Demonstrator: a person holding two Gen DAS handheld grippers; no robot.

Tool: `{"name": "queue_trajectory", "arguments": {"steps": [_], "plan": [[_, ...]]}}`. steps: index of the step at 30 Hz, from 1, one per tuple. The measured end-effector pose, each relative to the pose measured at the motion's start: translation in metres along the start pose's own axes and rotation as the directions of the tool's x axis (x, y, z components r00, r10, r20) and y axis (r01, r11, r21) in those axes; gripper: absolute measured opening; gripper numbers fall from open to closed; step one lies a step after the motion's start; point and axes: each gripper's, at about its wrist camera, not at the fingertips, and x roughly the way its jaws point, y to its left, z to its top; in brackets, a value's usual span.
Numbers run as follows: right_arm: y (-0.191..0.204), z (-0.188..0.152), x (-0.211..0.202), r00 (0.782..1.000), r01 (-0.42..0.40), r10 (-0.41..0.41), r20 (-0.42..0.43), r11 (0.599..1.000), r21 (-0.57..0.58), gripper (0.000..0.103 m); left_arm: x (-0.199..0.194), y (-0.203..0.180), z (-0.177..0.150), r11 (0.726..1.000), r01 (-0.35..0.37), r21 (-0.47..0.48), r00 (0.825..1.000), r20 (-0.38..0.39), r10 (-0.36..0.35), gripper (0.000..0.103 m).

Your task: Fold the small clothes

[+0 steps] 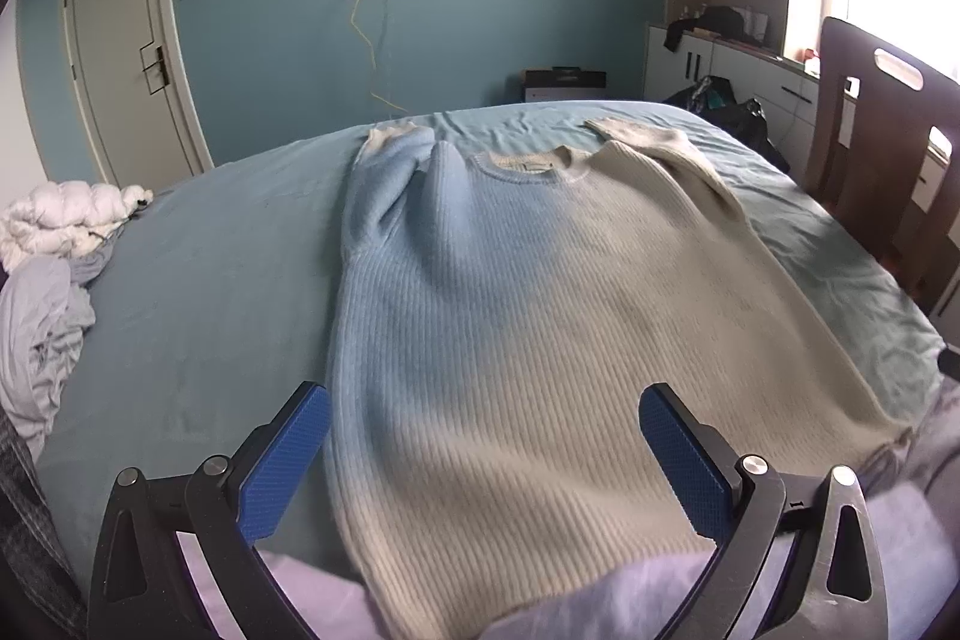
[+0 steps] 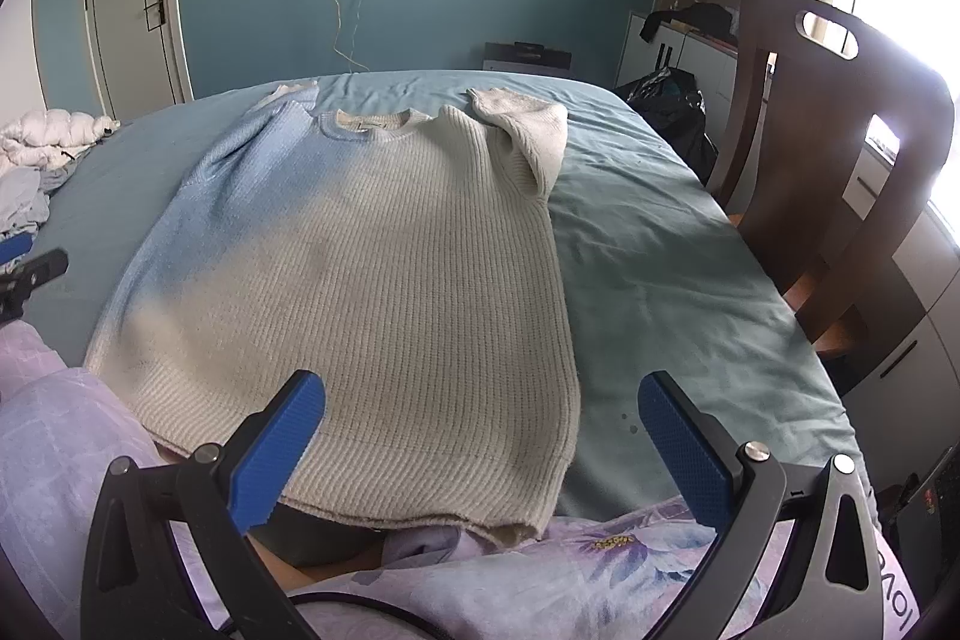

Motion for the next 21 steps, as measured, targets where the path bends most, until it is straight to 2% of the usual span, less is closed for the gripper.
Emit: {"name": "queue_trajectory", "arguments": {"steps": [6,11,16,21], "plan": [[-0.007,0.003,0.006,0.999,-0.027,0.028,-0.022,0.999,0.044,0.102,0.014,-0.018,0.04,0.998,-0.026,0.059,0.999,0.038,0.024,0.103],[-0.002,0.002,0.014,0.998,-0.024,0.026,-0.05,0.999,0.049,0.102,0.026,-0.019,0.063,1.0,-0.002,0.023,0.997,0.072,0.001,0.103],[0.004,0.004,0.022,0.998,-0.006,0.008,-0.066,0.999,0.035,0.102,0.051,-0.015,0.049,0.999,-0.035,-0.002,0.998,0.056,0.035,0.103],[0.009,0.008,0.03,0.996,-0.025,0.028,-0.081,0.999,0.033,0.102,0.069,-0.005,0.029,0.997,-0.055,0.048,0.998,0.012,0.054,0.103]]}}
